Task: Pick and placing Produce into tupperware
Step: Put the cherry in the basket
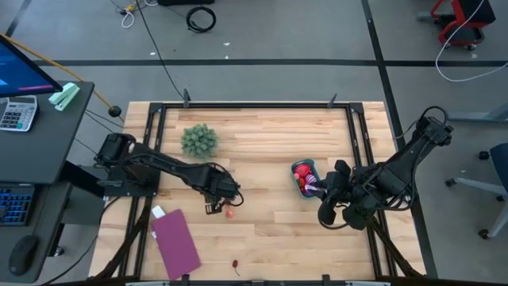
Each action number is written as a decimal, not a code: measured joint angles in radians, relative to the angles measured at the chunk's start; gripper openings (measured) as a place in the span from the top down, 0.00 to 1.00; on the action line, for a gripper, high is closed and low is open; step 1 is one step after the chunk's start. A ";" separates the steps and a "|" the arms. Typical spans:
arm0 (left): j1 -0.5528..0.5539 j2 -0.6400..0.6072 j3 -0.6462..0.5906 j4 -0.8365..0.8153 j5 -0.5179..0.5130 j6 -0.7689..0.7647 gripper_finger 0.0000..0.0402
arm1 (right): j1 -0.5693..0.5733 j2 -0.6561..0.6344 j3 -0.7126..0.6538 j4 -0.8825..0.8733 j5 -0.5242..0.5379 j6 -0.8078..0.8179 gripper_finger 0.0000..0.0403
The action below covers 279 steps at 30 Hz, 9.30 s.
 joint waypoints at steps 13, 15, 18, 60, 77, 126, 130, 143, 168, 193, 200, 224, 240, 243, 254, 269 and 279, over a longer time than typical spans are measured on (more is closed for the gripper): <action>0.007 0.000 -0.143 0.124 0.034 -0.024 0.62 | -0.003 0.000 0.000 0.000 0.036 -0.008 0.75; 0.006 0.000 -0.143 0.138 0.034 -0.025 0.62 | -0.003 0.000 0.000 0.000 0.036 -0.008 0.75; 0.006 0.000 -0.143 0.163 0.033 -0.020 0.63 | -0.003 0.000 0.000 0.000 0.036 -0.009 0.75; 0.057 0.005 -0.188 0.331 -0.010 0.096 0.97 | -0.003 0.000 0.000 0.000 0.043 -0.010 0.75; 0.097 0.014 -0.038 1.005 -0.072 0.344 0.99 | -0.003 0.000 0.000 -0.001 0.079 -0.010 0.75; 0.182 0.608 0.439 1.246 0.057 0.376 0.89 | -0.003 0.000 0.000 -0.008 0.080 -0.036 0.75; 0.182 0.608 0.439 1.248 0.057 0.377 0.85 | -0.003 0.000 0.000 -0.008 0.080 -0.036 0.75; 0.163 0.435 0.439 1.039 0.057 0.522 0.77 | -0.003 0.000 0.000 -0.008 0.080 -0.034 0.75; -0.050 -0.036 0.219 -0.237 0.053 0.284 0.72 | -0.001 0.000 0.000 -0.003 0.075 0.000 0.75; -0.108 -0.021 -0.056 0.177 -0.050 0.323 0.64 | -0.003 0.000 0.000 -0.004 0.079 -0.008 0.75; -0.084 0.023 -0.056 0.187 -0.053 0.335 0.67 | -0.003 0.000 0.000 -0.004 0.080 -0.008 0.75; -0.050 0.062 -0.056 0.184 -0.052 0.332 0.81 | -0.003 0.000 0.000 -0.004 0.080 -0.008 0.75; -0.028 0.062 -0.056 0.721 -0.135 0.475 0.99 | -0.003 0.000 0.000 -0.004 0.080 -0.008 0.75; 0.011 0.062 -0.056 0.964 -0.156 0.568 0.99 | -0.003 0.000 0.000 -0.004 0.080 -0.008 0.75; 0.215 0.080 -0.054 1.498 0.069 0.397 0.98 | -0.003 0.000 0.000 -0.004 0.080 -0.011 0.75; 0.240 0.450 0.244 1.479 0.076 0.427 0.99 | -0.003 0.000 0.000 -0.007 0.134 -0.053 0.75; 0.243 0.534 0.369 1.261 0.076 0.429 0.89 | -0.003 0.000 0.000 -0.007 0.131 -0.054 0.75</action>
